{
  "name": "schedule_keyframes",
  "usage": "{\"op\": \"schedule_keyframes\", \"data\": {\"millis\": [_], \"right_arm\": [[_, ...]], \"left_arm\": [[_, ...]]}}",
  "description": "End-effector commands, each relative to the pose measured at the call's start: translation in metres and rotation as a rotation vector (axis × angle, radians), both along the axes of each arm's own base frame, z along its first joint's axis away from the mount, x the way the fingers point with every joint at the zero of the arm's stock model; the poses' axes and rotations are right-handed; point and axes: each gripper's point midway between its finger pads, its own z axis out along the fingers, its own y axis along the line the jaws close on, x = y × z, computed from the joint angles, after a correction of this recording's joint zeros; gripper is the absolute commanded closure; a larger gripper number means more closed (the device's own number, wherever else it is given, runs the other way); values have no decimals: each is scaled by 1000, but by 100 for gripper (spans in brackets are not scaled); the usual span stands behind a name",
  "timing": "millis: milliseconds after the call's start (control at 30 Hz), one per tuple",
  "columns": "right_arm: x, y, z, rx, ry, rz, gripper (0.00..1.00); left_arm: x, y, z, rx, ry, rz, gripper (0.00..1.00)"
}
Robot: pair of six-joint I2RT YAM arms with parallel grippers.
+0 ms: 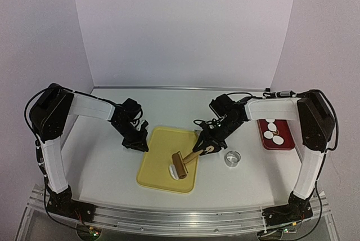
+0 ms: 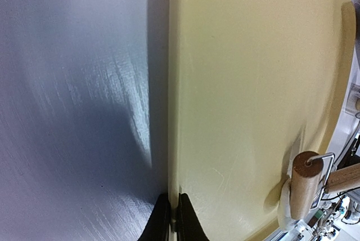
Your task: Roll out the dumpling wrappers from the dough
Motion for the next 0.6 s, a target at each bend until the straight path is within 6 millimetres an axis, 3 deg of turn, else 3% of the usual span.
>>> {"op": "schedule_keyframes", "data": {"millis": [0, 267, 567], "right_arm": [[-25, -96, -98, -586, 46, 35, 100], [-24, -57, -105, -549, 20, 113, 100], [-32, -61, -113, -607, 7, 161, 100]], "left_arm": [[5, 35, -28, 147, 21, 72, 100], [6, 35, -26, 143, 20, 84, 100], [12, 29, -26, 127, 18, 90, 100]]}}
